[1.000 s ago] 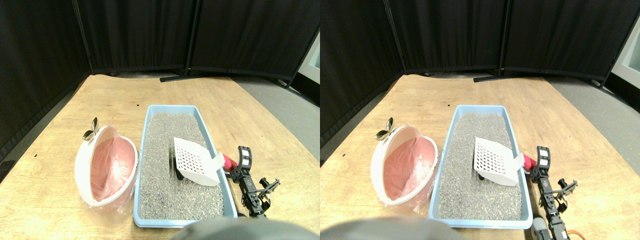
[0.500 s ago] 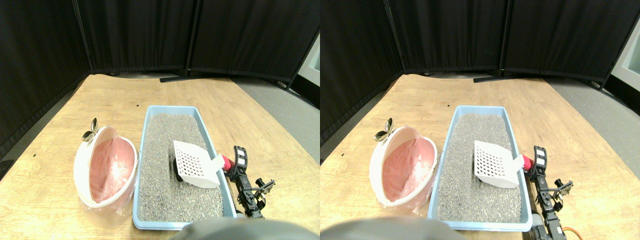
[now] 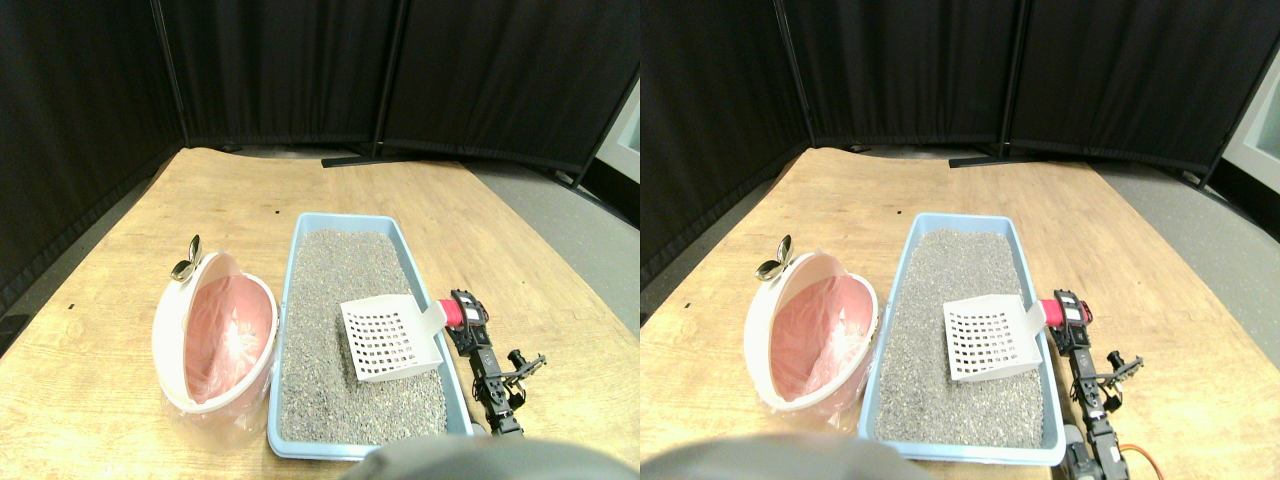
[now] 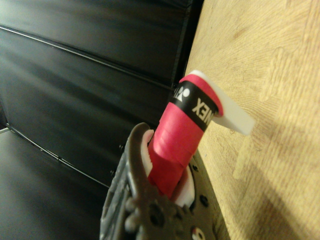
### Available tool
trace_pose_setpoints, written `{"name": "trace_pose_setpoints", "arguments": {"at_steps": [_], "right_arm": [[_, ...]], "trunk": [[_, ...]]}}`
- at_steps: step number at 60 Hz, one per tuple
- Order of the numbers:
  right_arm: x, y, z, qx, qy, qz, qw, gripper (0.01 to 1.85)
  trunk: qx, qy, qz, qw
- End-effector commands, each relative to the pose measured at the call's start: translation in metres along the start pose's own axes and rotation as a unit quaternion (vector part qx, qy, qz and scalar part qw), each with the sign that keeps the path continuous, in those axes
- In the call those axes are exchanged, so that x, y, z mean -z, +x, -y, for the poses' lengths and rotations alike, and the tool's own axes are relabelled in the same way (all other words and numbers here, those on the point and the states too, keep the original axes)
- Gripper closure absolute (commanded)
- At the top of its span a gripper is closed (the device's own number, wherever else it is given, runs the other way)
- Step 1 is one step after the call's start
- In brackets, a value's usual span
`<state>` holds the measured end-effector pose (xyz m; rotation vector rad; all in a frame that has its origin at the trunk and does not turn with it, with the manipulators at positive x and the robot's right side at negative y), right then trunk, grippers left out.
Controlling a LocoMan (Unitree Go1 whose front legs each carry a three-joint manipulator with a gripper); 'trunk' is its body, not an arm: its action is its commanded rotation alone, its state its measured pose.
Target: Scoop (unimanual)
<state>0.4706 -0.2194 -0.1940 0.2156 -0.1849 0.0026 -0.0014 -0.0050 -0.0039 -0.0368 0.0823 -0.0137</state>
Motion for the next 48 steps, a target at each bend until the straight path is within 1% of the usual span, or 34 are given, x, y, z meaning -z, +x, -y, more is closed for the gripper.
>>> {"name": "trace_pose_setpoints", "arguments": {"at_steps": [1, 4, 6, 8, 10, 15, 17, 20, 22, 24, 26, 27, 30, 32, 34, 37, 39, 40, 44, 48], "right_arm": [[-0.013, -0.003, 0.001, -0.005, -0.016, 0.019, 1.000, 1.80], [-0.016, -0.004, 0.000, -0.012, -0.016, 0.019, 1.000, 1.80], [-0.021, -0.005, 0.000, -0.026, -0.021, 0.022, 0.999, 1.80], [-0.028, -0.008, -0.002, -0.027, -0.030, 0.027, 0.999, 1.80], [-0.030, -0.009, -0.003, -0.029, -0.035, 0.029, 0.999, 1.80], [-0.051, -0.012, -0.008, -0.060, -0.080, 0.045, 0.994, 1.80], [-0.059, -0.011, -0.008, -0.086, -0.098, 0.052, 0.990, 1.80], [-0.064, -0.011, -0.009, -0.092, -0.106, 0.057, 0.989, 1.80], [-0.072, -0.010, -0.009, -0.091, -0.118, 0.060, 0.987, 1.80], [-0.079, -0.008, -0.009, -0.104, -0.134, 0.068, 0.983, 1.80], [-0.081, -0.008, -0.009, -0.107, -0.136, 0.071, 0.982, 1.80], [-0.084, -0.006, -0.009, -0.111, -0.139, 0.076, 0.981, 1.80], [-0.092, -0.004, -0.008, -0.106, -0.145, 0.073, 0.981, 1.80], [-0.097, -0.002, -0.007, -0.111, -0.155, 0.076, 0.979, 1.80], [-0.098, -0.002, -0.007, -0.114, -0.159, 0.076, 0.978, 1.80], [-0.103, 0.001, -0.006, -0.128, -0.170, 0.078, 0.974, 1.80], [-0.104, 0.002, -0.006, -0.129, -0.170, 0.079, 0.974, 1.80], [-0.107, 0.004, -0.006, -0.127, -0.183, 0.081, 0.972, 1.80], [-0.112, 0.007, -0.006, -0.134, -0.191, 0.077, 0.969, 1.80], [-0.118, 0.012, -0.006, -0.155, -0.209, 0.075, 0.963, 1.80]], "trunk": [[0.002, -0.014, -0.0010, 0.9999], [0.002, -0.016, -0.0012, 0.9999], [0.001, -0.018, -0.0008, 0.9998], [0.001, -0.019, -0.0017, 0.9998], [0.000, -0.021, -0.0021, 0.9998], [-0.001, -0.023, 0.0003, 0.9997], [-0.001, -0.024, 0.0016, 0.9997], [-0.002, -0.024, 0.0030, 0.9997], [-0.002, -0.026, 0.0024, 0.9997], [-0.003, -0.026, 0.0026, 0.9996], [-0.003, -0.027, 0.0031, 0.9996], [-0.003, -0.027, 0.0031, 0.9996], [-0.004, -0.029, 0.0024, 0.9996], [-0.005, -0.030, 0.0027, 0.9995], [-0.007, -0.032, 0.0037, 0.9995], [-0.008, -0.033, 0.0035, 0.9994], [-0.008, -0.034, 0.0033, 0.9994], [-0.009, -0.035, 0.0030, 0.9994], [-0.012, -0.038, 0.0034, 0.9992], [-0.015, -0.044, 0.0012, 0.9989]]}}
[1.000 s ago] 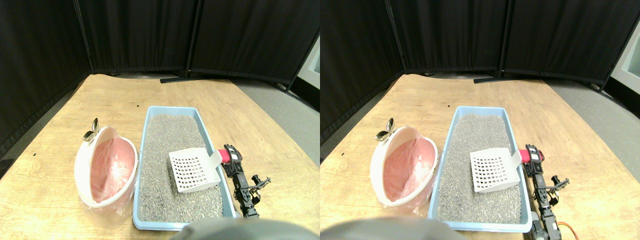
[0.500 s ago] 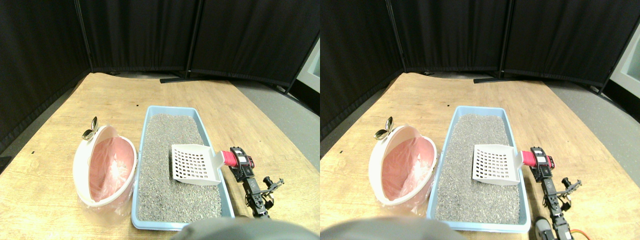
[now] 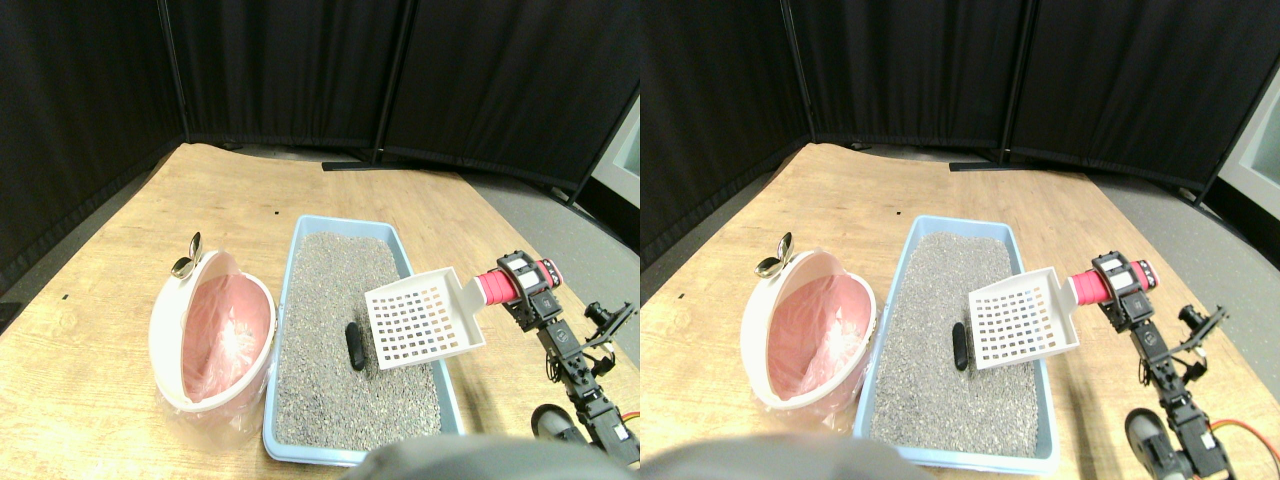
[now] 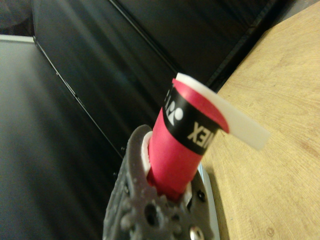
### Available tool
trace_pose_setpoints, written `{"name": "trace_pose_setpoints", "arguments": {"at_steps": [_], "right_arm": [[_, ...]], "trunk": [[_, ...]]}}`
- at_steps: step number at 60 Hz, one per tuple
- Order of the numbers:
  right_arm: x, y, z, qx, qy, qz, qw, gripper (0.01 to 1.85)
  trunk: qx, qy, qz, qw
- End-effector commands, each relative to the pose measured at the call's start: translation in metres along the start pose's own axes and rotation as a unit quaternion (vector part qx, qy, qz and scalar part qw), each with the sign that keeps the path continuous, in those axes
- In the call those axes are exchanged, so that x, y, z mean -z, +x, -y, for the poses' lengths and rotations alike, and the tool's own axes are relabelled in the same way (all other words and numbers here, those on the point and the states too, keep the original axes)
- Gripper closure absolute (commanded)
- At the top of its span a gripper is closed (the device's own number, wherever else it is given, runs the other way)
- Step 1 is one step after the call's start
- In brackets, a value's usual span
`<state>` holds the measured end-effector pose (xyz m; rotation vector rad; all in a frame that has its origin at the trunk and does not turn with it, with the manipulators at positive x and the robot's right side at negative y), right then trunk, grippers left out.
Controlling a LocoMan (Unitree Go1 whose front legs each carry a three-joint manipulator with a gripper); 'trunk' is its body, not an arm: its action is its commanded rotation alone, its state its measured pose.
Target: Scoop (unimanual)
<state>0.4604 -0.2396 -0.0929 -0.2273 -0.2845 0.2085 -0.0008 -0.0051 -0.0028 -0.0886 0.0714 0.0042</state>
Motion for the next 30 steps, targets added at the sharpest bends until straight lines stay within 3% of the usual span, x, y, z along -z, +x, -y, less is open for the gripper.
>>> {"name": "trace_pose_setpoints", "arguments": {"at_steps": [1, 17, 18, 21, 26, 27, 30], "right_arm": [[-0.016, 0.007, 0.004, -0.026, -0.010, 0.040, 0.999, 1.80], [-0.025, 0.025, 0.004, -0.067, -0.074, 0.012, 0.995, 1.80], [-0.024, 0.028, 0.004, -0.069, -0.084, 0.006, 0.994, 1.70], [-0.023, 0.030, 0.003, -0.077, -0.085, 0.009, 0.993, 1.72], [-0.022, 0.036, 0.003, -0.086, -0.104, 0.005, 0.991, 1.57], [-0.022, 0.037, 0.003, -0.086, -0.111, 0.004, 0.990, 1.75], [-0.020, 0.041, 0.003, -0.094, -0.121, 0.003, 0.988, 1.80]], "trunk": [[-0.011, -0.020, -0.0050, 0.9997], [-0.032, -0.041, -0.0139, 0.9986], [-0.034, -0.043, -0.0151, 0.9984], [-0.037, -0.046, -0.0176, 0.9981], [-0.042, -0.051, -0.0223, 0.9975], [-0.044, -0.053, -0.0231, 0.9974], [-0.046, -0.054, -0.0250, 0.9972]]}}
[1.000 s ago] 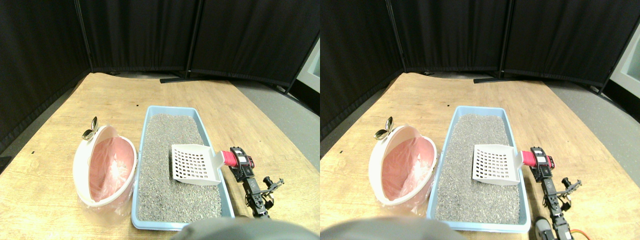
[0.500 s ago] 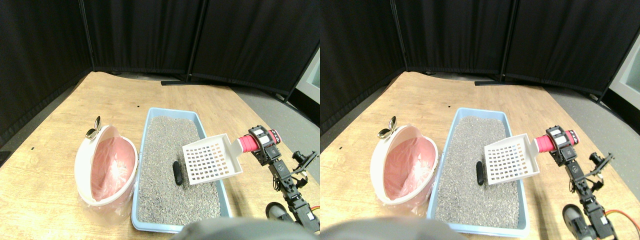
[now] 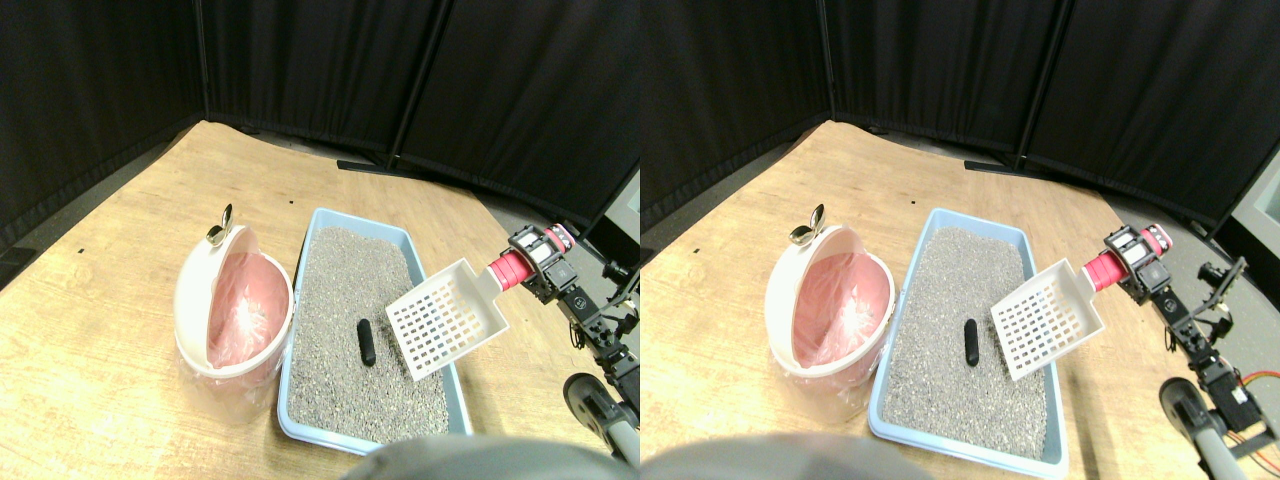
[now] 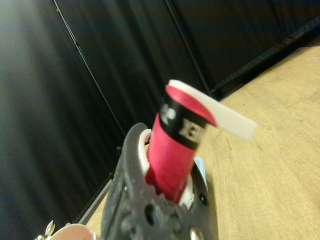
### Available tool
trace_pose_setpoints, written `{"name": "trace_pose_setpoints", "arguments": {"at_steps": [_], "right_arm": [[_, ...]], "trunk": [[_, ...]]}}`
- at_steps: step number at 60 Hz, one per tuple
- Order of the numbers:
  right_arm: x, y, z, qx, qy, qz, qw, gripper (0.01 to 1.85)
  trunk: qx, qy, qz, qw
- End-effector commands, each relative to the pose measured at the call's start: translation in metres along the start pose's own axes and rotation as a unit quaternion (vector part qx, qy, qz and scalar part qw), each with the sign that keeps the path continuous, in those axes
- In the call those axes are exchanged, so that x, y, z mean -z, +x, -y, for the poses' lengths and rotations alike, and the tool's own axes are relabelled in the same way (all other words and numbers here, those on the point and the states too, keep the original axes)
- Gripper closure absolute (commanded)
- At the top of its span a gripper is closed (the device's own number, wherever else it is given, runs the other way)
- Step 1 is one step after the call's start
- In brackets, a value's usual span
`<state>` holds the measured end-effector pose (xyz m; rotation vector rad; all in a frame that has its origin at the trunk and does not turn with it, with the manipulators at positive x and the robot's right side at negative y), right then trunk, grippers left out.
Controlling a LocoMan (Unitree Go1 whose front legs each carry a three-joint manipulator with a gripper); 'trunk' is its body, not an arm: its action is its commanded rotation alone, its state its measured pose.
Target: Scoop (unimanual)
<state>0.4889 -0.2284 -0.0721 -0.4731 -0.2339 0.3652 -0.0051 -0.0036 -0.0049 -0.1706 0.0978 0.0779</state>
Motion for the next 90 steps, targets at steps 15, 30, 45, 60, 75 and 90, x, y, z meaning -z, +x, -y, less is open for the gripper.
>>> {"name": "trace_pose_setpoints", "arguments": {"at_steps": [15, 30, 45, 60, 75, 90], "right_arm": [[-0.003, 0.013, 0.005, 0.012, -0.050, -0.002, 0.999, 1.80], [-0.002, 0.017, 0.001, 0.014, -0.043, 0.003, 0.999, 1.80], [-0.006, 0.025, 0.002, 0.019, -0.051, -0.003, 0.999, 1.80], [-0.015, 0.037, 0.009, 0.022, -0.101, -0.013, 0.995, 1.80], [-0.016, 0.039, 0.001, -0.004, -0.137, -0.019, 0.990, 1.80], [-0.009, 0.036, -0.015, -0.034, -0.165, -0.032, 0.985, 1.80]], "trunk": [[-0.015, -0.018, -0.0165, 0.9996], [-0.016, -0.017, -0.0122, 0.9997], [-0.016, -0.017, -0.0082, 0.9997], [-0.014, -0.017, -0.0050, 0.9997], [-0.016, -0.023, -0.0084, 0.9996], [-0.021, -0.027, -0.0139, 0.9993]]}}
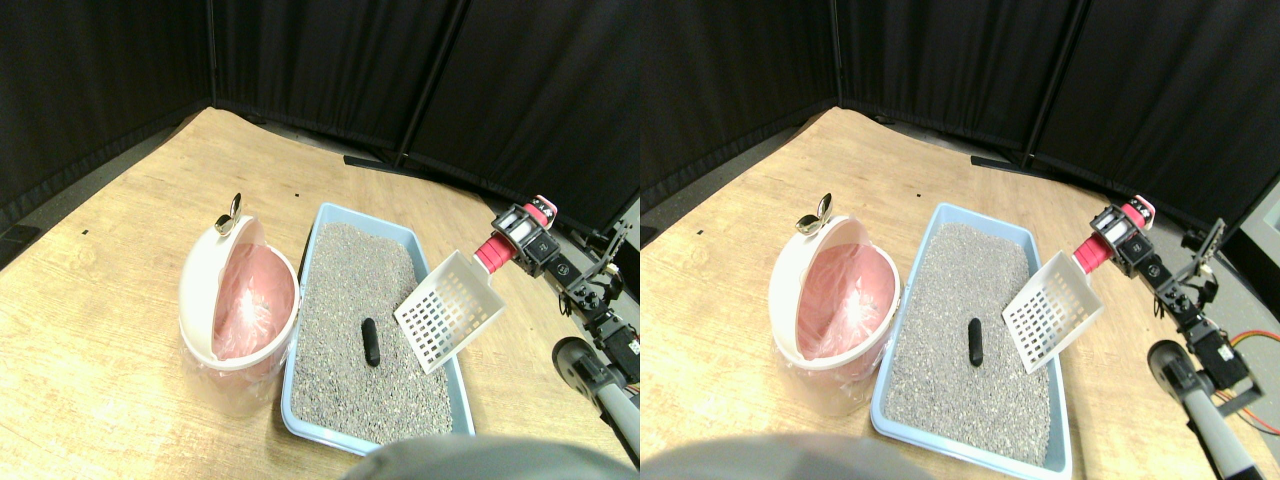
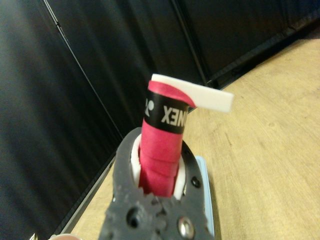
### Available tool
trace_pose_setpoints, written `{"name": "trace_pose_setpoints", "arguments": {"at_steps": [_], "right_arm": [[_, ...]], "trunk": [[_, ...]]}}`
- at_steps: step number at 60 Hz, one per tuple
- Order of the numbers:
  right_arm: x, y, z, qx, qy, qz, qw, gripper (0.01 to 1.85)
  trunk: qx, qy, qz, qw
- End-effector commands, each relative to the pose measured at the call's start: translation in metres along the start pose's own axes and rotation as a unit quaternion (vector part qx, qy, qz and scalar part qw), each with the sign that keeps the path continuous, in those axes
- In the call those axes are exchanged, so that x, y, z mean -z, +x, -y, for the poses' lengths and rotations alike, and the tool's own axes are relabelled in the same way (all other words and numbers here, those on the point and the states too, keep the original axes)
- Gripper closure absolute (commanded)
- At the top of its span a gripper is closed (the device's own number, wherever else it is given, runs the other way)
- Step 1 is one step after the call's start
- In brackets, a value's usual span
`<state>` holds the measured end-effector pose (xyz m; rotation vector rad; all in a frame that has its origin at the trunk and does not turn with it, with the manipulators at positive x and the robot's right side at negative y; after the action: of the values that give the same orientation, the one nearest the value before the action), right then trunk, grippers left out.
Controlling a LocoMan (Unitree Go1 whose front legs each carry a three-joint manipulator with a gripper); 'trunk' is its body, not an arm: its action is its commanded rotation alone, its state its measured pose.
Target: Scoop (unimanual)
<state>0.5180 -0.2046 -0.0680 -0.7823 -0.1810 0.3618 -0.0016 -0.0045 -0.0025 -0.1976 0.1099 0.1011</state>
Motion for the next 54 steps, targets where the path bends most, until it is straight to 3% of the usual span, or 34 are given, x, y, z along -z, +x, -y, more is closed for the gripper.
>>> {"name": "trace_pose_setpoints", "arguments": {"at_steps": [1, 15, 20, 28, 37, 54], "right_arm": [[-0.006, -0.001, -0.006, -0.004, -0.019, 0.011, 1.000, 1.80], [-0.006, 0.002, -0.027, -0.025, -0.012, -0.011, 1.000, 1.80], [-0.003, 0.003, -0.040, -0.040, -0.007, 0.004, 0.999, 1.80], [0.000, 0.003, -0.061, -0.055, 0.003, -0.017, 0.998, 1.80], [0.004, 0.002, -0.086, -0.079, 0.040, -0.009, 0.996, 1.80], [0.002, 0.005, -0.128, -0.107, 0.090, -0.028, 0.990, 1.80]], "trunk": [[-0.010, -0.014, -0.0090, 0.9998], [-0.020, -0.023, -0.0128, 0.9994], [-0.026, -0.027, -0.0151, 0.9992], [-0.036, -0.032, -0.0178, 0.9987], [-0.045, -0.040, -0.0196, 0.9980], [-0.059, -0.047, -0.0260, 0.9969]]}}
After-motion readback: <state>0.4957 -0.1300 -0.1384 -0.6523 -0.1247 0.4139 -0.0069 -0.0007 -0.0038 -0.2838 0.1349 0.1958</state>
